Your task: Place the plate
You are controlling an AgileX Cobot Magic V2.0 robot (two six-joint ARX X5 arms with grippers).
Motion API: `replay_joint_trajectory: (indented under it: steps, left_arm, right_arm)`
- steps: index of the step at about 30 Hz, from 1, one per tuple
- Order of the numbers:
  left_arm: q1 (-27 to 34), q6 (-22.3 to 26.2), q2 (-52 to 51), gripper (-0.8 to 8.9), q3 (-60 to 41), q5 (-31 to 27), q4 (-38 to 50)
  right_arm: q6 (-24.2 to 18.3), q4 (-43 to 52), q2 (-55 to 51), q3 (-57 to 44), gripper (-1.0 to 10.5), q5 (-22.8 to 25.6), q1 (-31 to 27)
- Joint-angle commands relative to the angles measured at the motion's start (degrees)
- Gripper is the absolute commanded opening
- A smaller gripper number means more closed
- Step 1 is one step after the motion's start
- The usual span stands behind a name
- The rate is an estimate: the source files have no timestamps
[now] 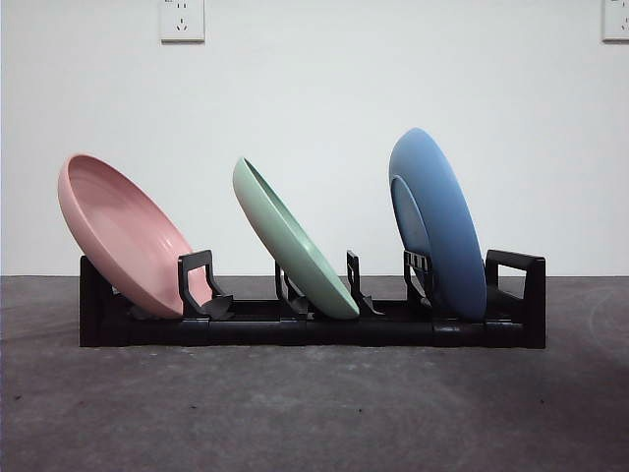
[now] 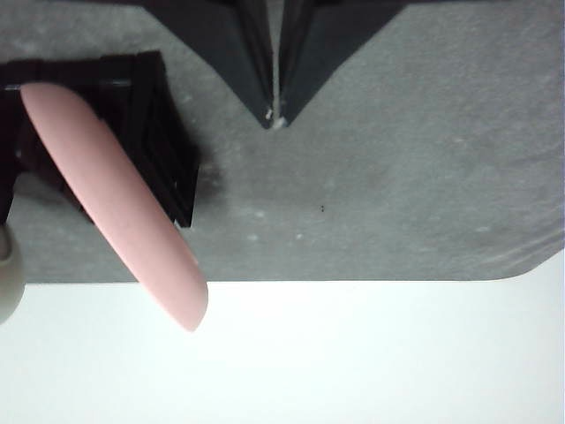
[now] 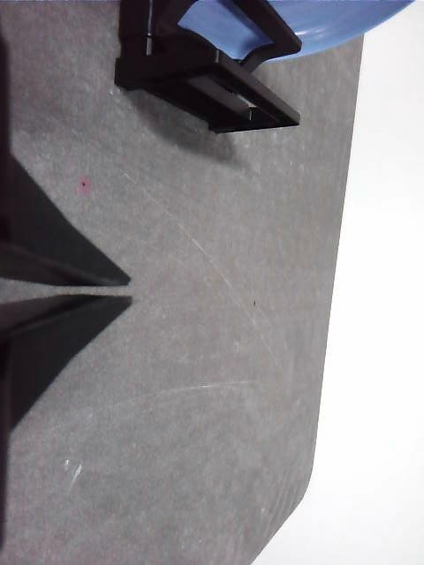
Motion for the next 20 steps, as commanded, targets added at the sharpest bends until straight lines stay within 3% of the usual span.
replay_joint_trajectory:
  steps: [1, 6, 11, 14, 17, 20]
  left_arm:
    - [0.04, -8.72, -0.11, 0.07, -1.07, 0.00, 2.97]
    - [0.04, -22.10, -0.11, 0.07, -1.05, 0.04, 7.63]
    - [0.04, -25.29, -0.11, 0.07, -1.05, 2.82, 15.30]
    - [0.04, -26.47, -0.11, 0.07, -0.66, 3.30, 22.71]
    - [0.04, -30.47, -0.04, 0.10, 2.27, 3.26, 22.01]
    - [0.07, -32.81, 0.85, 0.11, 8.79, 3.26, 12.52]
  right_arm:
    - [2.38, 0.44, -0.04, -0.37, 0.2, -0.61, 0.02]
    - [9.88, 6.56, -0.04, -0.37, 0.2, -1.64, 0.02]
    - [16.50, 19.39, -0.04, -0.37, 0.2, -3.56, 0.02]
    - [17.84, 27.45, -0.04, -0.17, 0.2, -5.75, 0.02]
    - [19.76, 26.18, 0.00, 2.54, 0.2, -6.62, 0.02]
    - [20.76, 17.92, 0.83, 8.52, 0.2, -8.11, 0.02]
